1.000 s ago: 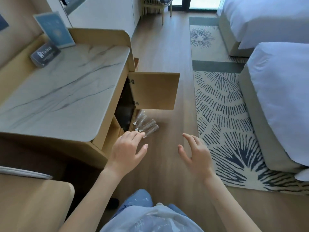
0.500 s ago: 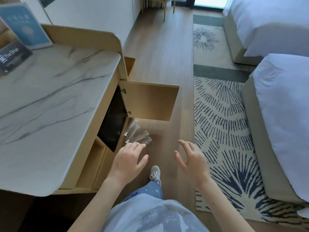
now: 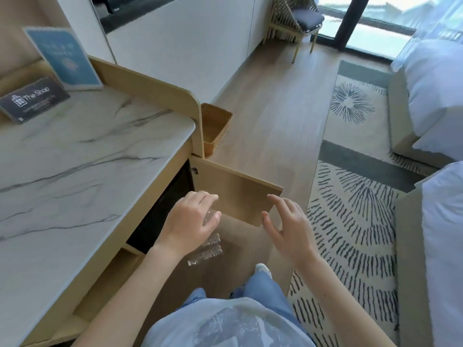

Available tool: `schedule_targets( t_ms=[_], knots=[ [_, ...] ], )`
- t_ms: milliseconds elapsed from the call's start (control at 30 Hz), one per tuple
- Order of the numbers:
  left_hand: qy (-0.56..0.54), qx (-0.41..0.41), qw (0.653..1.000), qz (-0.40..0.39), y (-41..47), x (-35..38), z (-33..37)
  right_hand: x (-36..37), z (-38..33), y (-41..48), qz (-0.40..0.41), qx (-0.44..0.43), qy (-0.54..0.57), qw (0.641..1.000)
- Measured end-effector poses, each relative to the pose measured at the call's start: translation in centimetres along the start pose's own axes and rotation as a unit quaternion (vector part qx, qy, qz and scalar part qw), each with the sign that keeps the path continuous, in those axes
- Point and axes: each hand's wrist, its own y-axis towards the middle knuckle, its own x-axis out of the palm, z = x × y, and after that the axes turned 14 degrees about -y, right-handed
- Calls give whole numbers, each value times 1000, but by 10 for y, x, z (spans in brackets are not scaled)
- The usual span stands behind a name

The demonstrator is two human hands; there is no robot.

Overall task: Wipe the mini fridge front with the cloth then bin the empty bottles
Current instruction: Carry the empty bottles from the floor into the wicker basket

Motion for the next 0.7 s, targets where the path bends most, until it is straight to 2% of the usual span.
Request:
schedule_targets(
  t_ms=[167,333,500,700],
  knots=[
    [15,-140,987,70,8,43,-5,19,34,72,-100,-117,-2,988],
    [12,-272,952,142,9,73,23,33,57,137,-181,-251,-12,951],
    [19,-376,902,213,3,87,49,54,56,181,-225,-353,1,908],
    [2,-444,852,277,-9,99,60,87,31,195,-245,-444,32,861]
  ],
)
